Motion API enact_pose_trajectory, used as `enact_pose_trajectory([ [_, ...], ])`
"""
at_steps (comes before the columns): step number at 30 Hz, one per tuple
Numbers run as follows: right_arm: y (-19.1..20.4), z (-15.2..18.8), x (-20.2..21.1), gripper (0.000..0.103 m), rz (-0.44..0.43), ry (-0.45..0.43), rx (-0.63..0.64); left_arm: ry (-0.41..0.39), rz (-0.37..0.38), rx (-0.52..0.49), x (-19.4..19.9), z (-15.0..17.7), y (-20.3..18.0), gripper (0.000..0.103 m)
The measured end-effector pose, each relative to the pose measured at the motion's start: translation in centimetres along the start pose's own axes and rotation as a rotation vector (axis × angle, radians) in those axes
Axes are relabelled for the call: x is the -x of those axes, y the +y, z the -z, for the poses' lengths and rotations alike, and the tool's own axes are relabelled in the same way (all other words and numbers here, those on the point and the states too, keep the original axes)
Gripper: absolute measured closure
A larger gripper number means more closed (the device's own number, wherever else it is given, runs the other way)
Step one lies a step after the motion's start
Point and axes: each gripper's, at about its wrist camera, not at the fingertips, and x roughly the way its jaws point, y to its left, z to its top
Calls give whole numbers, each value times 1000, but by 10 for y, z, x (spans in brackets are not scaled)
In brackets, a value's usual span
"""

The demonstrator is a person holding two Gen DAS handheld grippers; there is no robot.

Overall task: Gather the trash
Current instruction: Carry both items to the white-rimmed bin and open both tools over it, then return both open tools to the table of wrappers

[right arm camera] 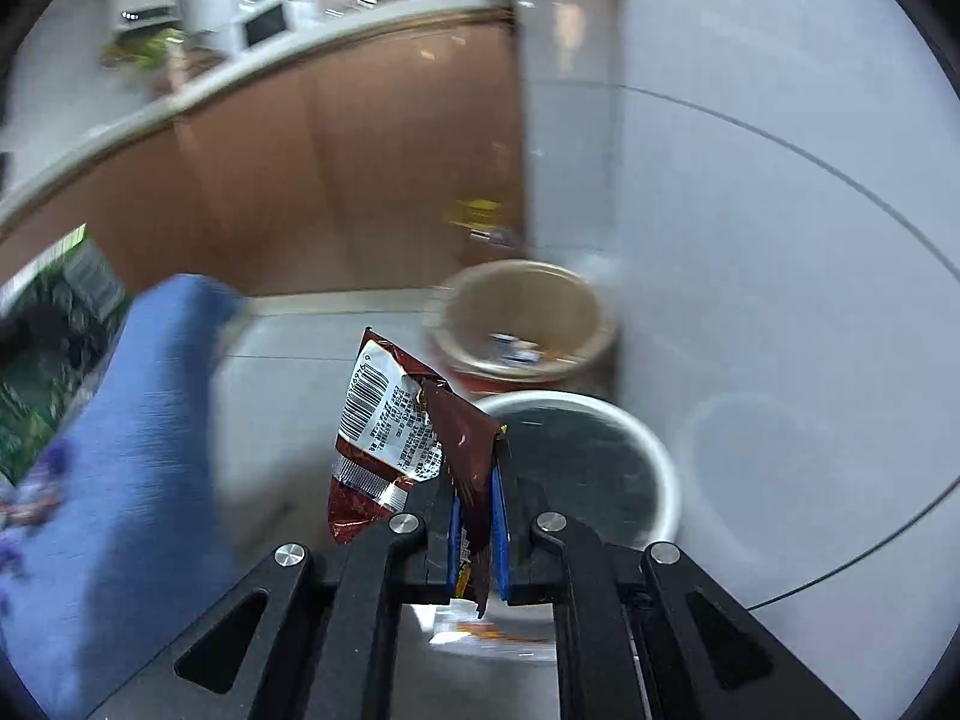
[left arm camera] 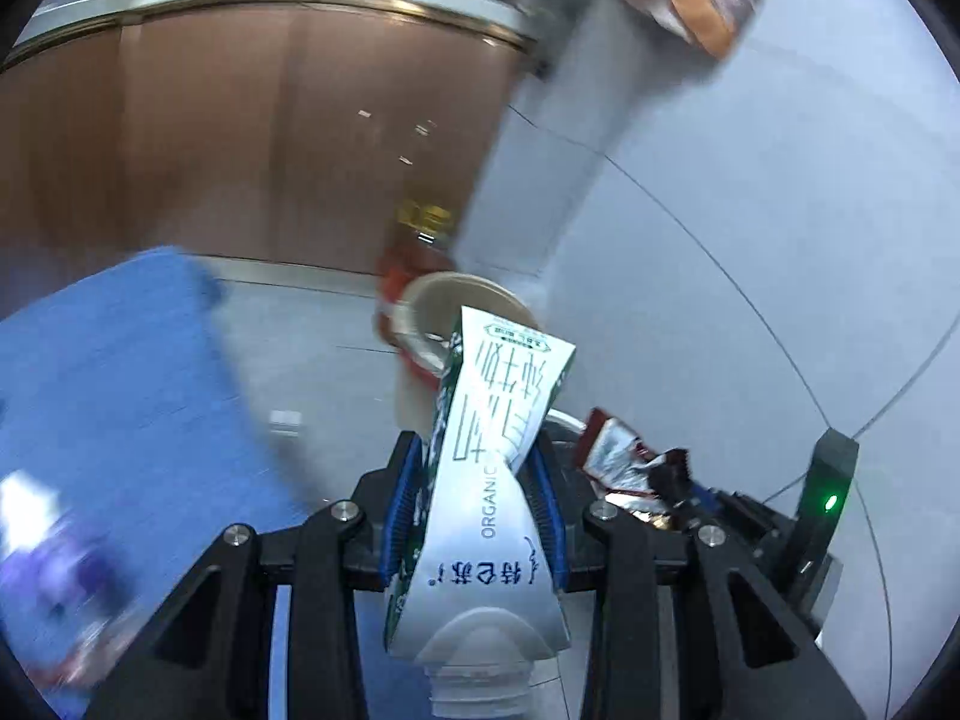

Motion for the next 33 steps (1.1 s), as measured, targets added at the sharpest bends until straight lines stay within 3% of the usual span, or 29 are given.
enact_pose_trajectory([
  [3,-18,2,-31,94,82,28,-27,55,29,-28,-58,-15,-23,69],
  [9,-49,5,-65,89,135,71,-74,171,79,-35,-140,-19,-49,67],
  [13,-58,7,-76,67,144,90,-94,219,98,-46,-165,-14,-55,57],
  [15,-59,11,-74,64,150,95,-99,213,110,-48,-168,-15,-58,56],
  [19,-57,11,-62,63,159,84,-105,173,130,-41,-145,-17,-54,56],
  [22,-52,4,-48,63,150,46,-103,90,110,-55,-109,-23,-51,56],
  [28,-16,-20,18,59,68,-96,-64,-110,11,-69,-5,-23,-27,56],
  [33,28,-35,81,55,-16,-210,-2,-211,-78,-56,77,-4,6,56],
])
